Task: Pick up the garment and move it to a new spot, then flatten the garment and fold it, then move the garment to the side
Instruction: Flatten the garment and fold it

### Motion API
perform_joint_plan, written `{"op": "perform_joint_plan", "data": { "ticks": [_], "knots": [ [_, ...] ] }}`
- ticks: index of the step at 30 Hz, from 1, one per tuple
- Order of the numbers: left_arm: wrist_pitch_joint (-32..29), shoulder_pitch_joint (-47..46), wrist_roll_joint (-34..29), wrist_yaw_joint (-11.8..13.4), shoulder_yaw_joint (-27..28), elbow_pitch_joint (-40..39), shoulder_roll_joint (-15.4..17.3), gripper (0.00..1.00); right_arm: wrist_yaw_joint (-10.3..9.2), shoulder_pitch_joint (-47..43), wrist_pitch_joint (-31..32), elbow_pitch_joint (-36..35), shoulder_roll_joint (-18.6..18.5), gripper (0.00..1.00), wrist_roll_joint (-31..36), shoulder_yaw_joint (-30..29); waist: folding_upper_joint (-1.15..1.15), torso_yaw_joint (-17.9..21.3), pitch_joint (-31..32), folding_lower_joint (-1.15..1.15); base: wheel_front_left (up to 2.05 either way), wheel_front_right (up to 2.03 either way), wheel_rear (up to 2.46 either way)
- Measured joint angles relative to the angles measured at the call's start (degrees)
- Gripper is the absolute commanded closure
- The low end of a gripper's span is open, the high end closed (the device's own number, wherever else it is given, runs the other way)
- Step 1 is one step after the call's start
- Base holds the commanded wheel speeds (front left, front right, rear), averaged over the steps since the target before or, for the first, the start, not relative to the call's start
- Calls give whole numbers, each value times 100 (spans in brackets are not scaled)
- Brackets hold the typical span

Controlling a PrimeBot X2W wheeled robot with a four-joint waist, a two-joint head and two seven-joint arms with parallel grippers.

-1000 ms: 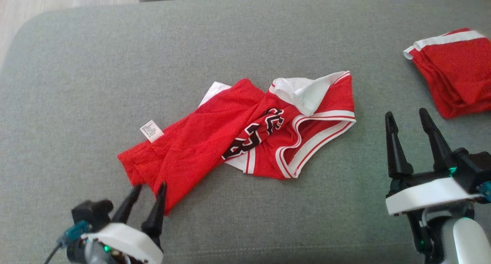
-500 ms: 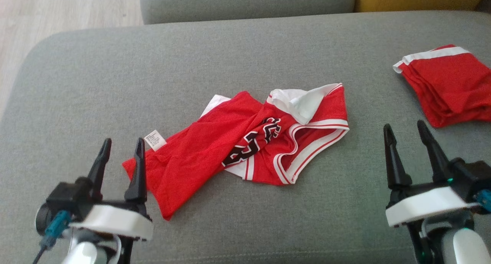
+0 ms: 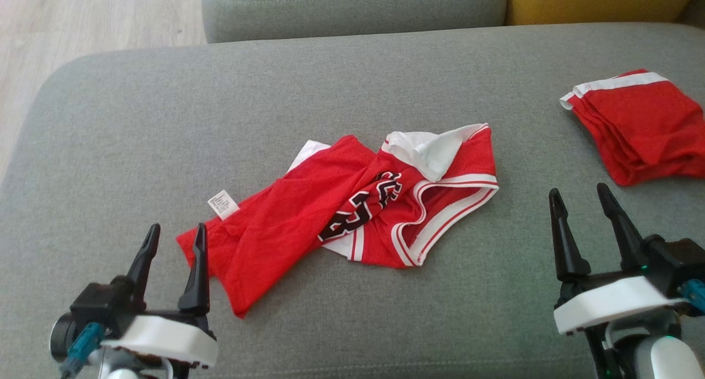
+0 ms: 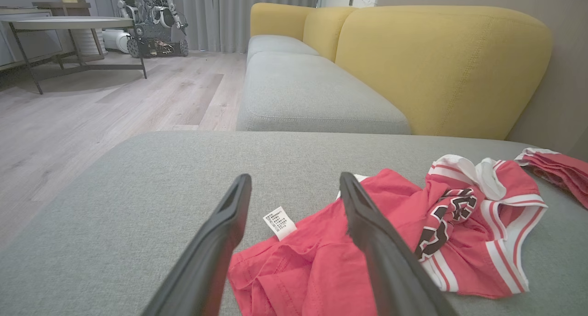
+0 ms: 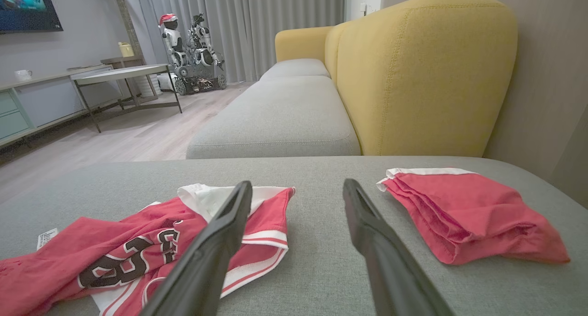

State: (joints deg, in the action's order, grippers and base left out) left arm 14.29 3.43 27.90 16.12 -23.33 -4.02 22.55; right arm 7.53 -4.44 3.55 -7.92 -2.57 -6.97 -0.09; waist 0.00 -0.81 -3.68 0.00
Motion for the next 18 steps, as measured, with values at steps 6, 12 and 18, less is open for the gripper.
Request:
{"op": "perform_joint_plan", "data": {
  "ticks": [6,12,18],
  "knots": [
    [-7,-4,1,-1,-3,0,8,0,0,1,0,0,0,0,0,1,0,7,-12,0,0,0,0],
    [-8,-35,10,-58,-8,3,25,0,0,4,-1,0,0,0,-1,1,0,-2,-48,0,0,0,0],
    [-254,-671,189,-556,-202,214,67,0,0,38,-1,-55,0,0,-1,11,0,-38,-254,0,0,0,0]
  ]
}}
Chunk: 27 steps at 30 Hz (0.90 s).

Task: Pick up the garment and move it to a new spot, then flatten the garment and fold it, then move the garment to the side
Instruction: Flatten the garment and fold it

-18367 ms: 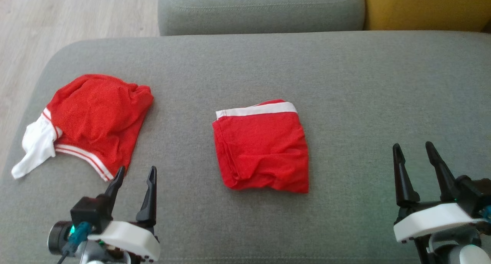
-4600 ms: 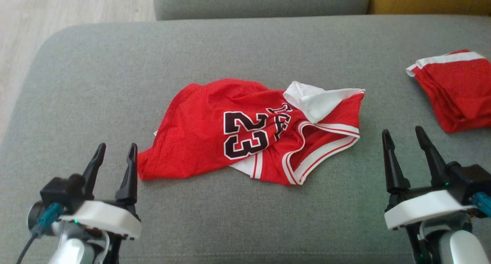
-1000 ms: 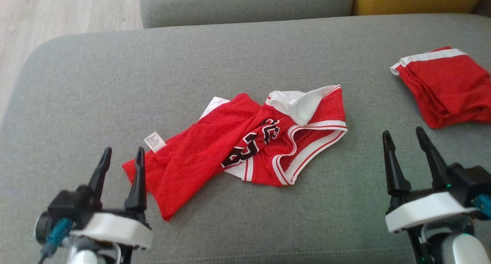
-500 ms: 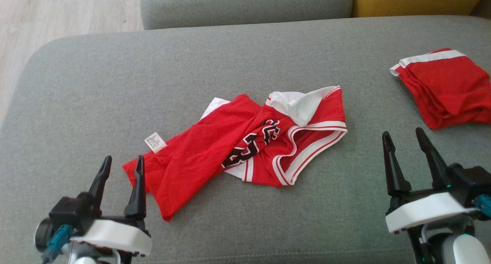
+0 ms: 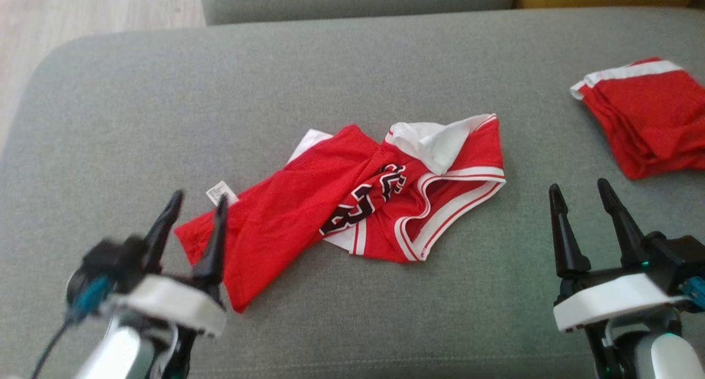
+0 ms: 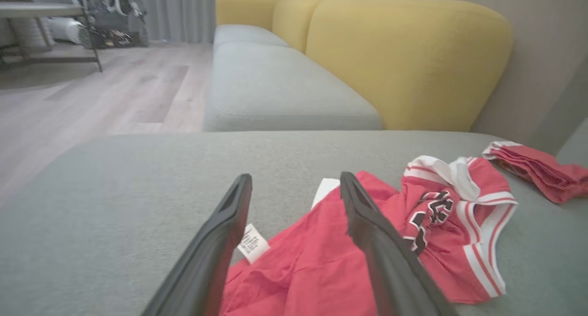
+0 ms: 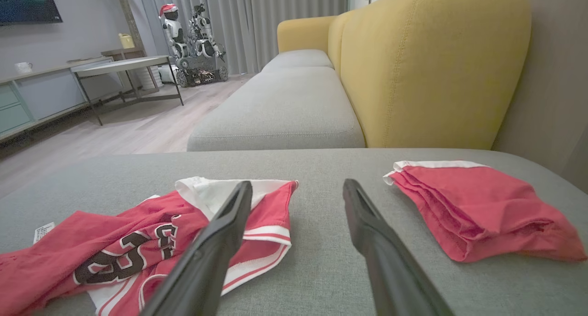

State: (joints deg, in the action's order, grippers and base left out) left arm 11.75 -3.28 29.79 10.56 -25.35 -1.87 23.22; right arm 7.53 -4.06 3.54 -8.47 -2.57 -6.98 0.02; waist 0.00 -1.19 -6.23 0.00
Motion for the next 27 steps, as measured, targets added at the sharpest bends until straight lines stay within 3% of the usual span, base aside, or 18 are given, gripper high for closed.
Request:
{"op": "perform_joint_plan", "data": {
  "ticks": [5,9,17,18,19,20,27],
  "knots": [
    [-520,-739,325,-617,-271,582,-51,0,0,135,0,-12,0,0,0,110,0,32,-288,0,0,0,0],
    [-824,-1093,506,-959,-461,1225,-187,0,0,362,-7,-12,0,0,0,156,0,116,-541,1,0,0,0],
    [-1004,-1458,683,-1236,-545,2147,-253,0,0,411,-107,53,-1,0,0,135,0,336,-839,1,0,0,0],
    [-1021,-1486,700,-1278,-550,2209,-253,39,0,423,-112,64,-1,0,0,135,0,348,-855,1,0,0,0],
    [-1013,-1502,702,-1301,-550,2242,-255,91,0,437,-115,68,-1,0,0,133,0,355,-867,1,0,0,0],
    [-1013,-1511,712,-1318,-553,2264,-257,100,0,459,-132,75,-1,0,-1,130,0,357,-872,1,0,0,0],
    [-760,-1645,691,-1323,-528,2253,-246,100,0,474,-163,122,-1,0,-15,112,0,327,-878,0,0,0,0]
  ]
}}
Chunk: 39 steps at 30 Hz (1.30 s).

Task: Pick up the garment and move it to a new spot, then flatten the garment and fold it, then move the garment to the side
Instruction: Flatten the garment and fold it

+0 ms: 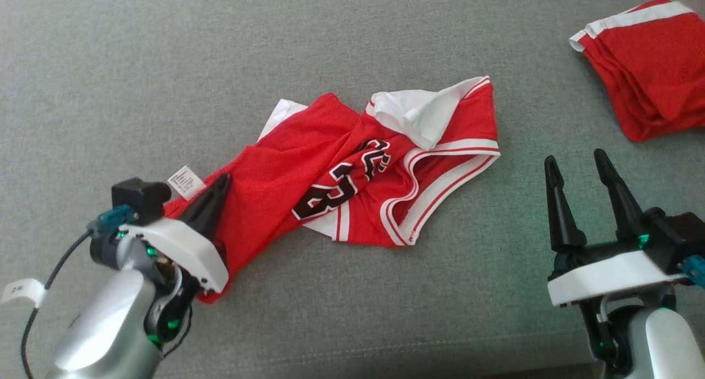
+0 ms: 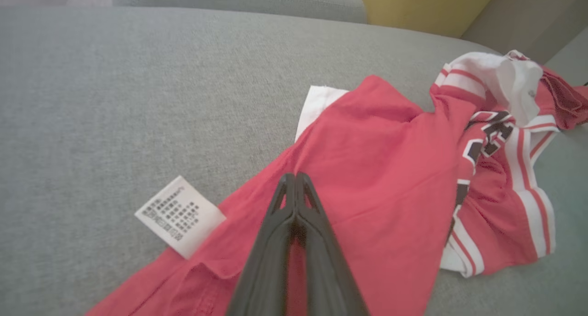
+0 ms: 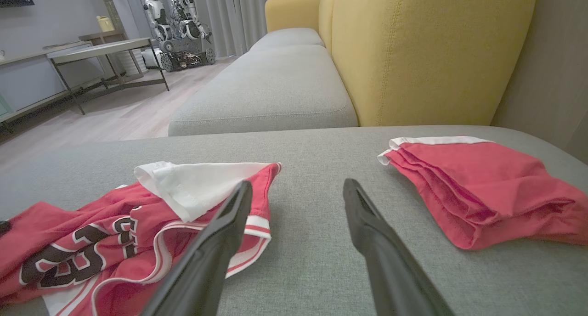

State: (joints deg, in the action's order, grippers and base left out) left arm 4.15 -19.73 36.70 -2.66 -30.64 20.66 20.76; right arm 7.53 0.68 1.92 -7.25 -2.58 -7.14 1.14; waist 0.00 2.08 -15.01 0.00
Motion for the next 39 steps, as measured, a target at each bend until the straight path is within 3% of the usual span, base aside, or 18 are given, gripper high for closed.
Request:
{"op": "perform_joint_plan", "data": {
  "ticks": [3,10,13,17,23,30,31,32,39],
  "knots": [
    [168,-68,-140,129,24,-125,56,100,0,1,-42,34,0,0,-32,-20,0,-24,20,0,0,0,0],
    [659,-374,-946,820,196,-889,411,100,0,-1,-82,81,0,0,-44,-49,0,-86,111,0,0,0,0],
    [677,-441,-1282,976,101,-1306,460,100,0,0,-91,85,0,0,-63,-48,0,-93,130,0,0,0,0],
    [538,-365,-1505,965,-460,-1483,287,100,0,0,-91,86,0,0,-71,-48,0,-82,101,0,0,0,0],
    [450,-107,-1616,627,-1282,-892,-223,100,0,7,-92,86,0,0,-134,-27,0,-41,5,0,0,0,0],
    [477,-76,-1546,457,-1484,-189,-466,100,0,26,-91,87,0,0,-136,-27,0,-20,-29,0,0,0,0],
    [538,-56,-1481,431,-1477,-145,-499,62,0,26,-91,87,0,0,-136,-29,0,-21,-24,0,0,0,0],
    [591,-42,-1434,416,-1469,-113,-523,0,0,26,-92,89,0,0,-136,-31,0,-25,-15,0,0,0,0],
    [875,200,-1267,521,-1267,-359,-545,0,0,24,-92,124,0,0,-136,-54,0,-93,147,0,0,0,0]
  ]
}}
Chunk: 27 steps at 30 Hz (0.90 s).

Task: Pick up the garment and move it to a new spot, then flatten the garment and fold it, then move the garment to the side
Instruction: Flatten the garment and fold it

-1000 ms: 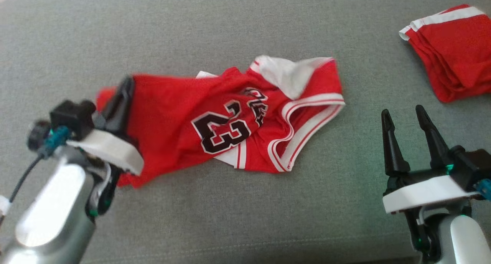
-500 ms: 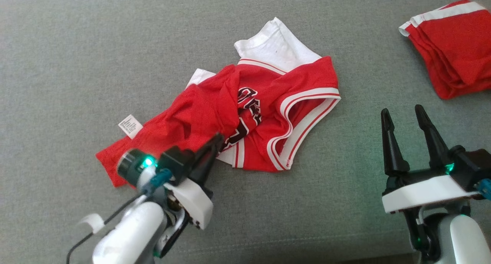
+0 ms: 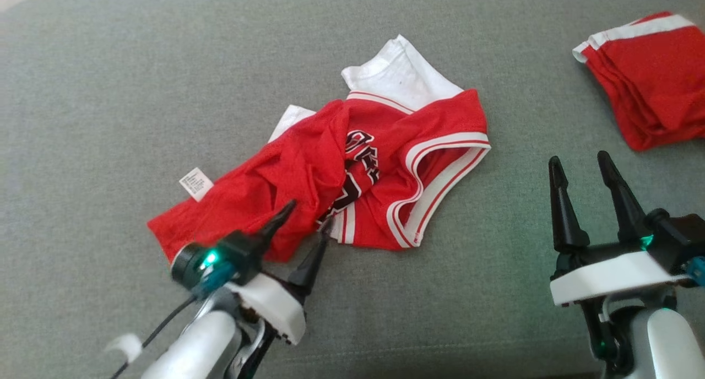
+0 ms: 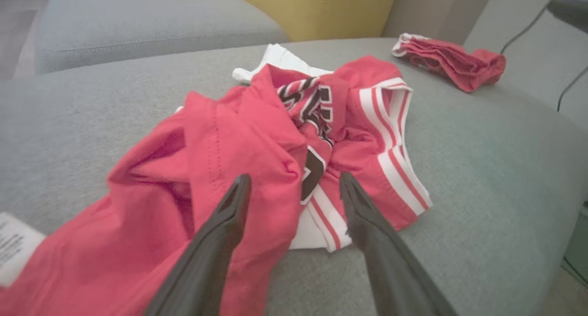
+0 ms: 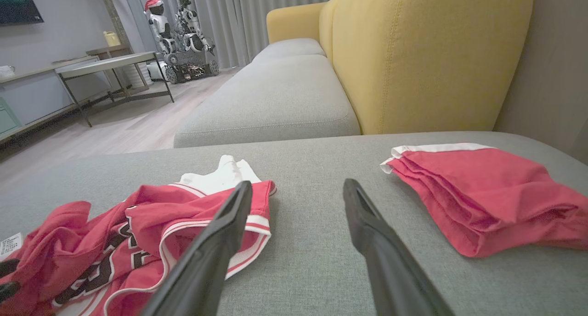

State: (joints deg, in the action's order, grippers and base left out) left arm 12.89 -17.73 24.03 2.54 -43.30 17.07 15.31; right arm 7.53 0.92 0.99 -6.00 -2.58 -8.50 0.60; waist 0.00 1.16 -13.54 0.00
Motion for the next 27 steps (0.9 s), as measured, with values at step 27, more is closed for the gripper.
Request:
{"op": "perform_joint_plan", "data": {
  "ticks": [27],
  "knots": [
    [140,1883,537,1167,2015,-1748,431,0,0,-305,203,-152,0,0,53,-68,0,-275,746,0,0,0,0]
  ]
}}
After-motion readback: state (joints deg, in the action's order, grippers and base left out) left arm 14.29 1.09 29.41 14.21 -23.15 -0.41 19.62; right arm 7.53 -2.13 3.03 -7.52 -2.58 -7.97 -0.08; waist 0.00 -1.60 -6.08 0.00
